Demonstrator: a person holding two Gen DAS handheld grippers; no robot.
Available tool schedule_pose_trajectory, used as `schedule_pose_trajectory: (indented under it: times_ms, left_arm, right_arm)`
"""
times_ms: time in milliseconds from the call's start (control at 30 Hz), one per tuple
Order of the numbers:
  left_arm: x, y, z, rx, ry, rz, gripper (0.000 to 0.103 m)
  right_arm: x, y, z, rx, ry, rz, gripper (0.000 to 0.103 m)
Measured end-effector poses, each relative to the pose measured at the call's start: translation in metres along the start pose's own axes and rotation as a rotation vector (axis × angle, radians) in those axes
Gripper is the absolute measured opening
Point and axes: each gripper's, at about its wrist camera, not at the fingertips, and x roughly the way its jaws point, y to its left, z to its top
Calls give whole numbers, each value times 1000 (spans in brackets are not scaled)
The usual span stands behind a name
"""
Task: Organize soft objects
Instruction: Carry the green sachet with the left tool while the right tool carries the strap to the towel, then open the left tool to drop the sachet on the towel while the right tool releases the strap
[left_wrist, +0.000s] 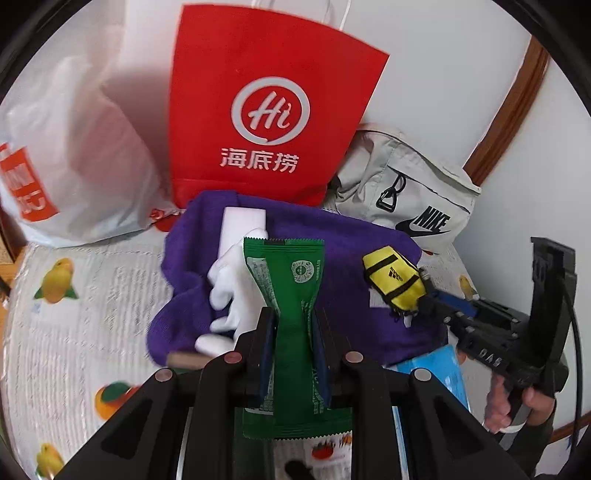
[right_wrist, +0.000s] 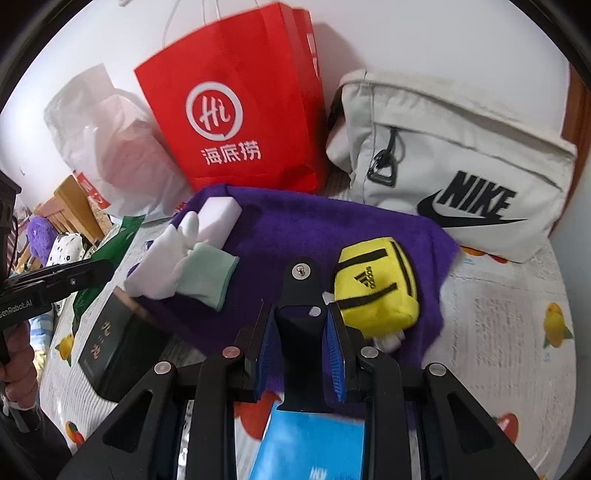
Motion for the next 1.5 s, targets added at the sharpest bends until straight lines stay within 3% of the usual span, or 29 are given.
schedule_pose_trajectory:
  times_ms: [433,800,1000,1133,1500]
  left_arm:
    - [78,-15,27,21,143,-34,20]
    - [116,-24,23,73,209,79,26]
    - [116,-22,24,72,189,93,34]
    - [110,-23,25,71,181,73,53]
    - [58,-29,13,59,132,75,54]
  right_arm:
    - [44,-7,3,-44,118,-25,28]
    - [55,-8,3,-49,142,-6,29]
    - [50,-6,6,-41,113,28,52]
    - [40,-7,7,-36,90,13,53]
    - [-19,3,-15,-28,26,-3,53]
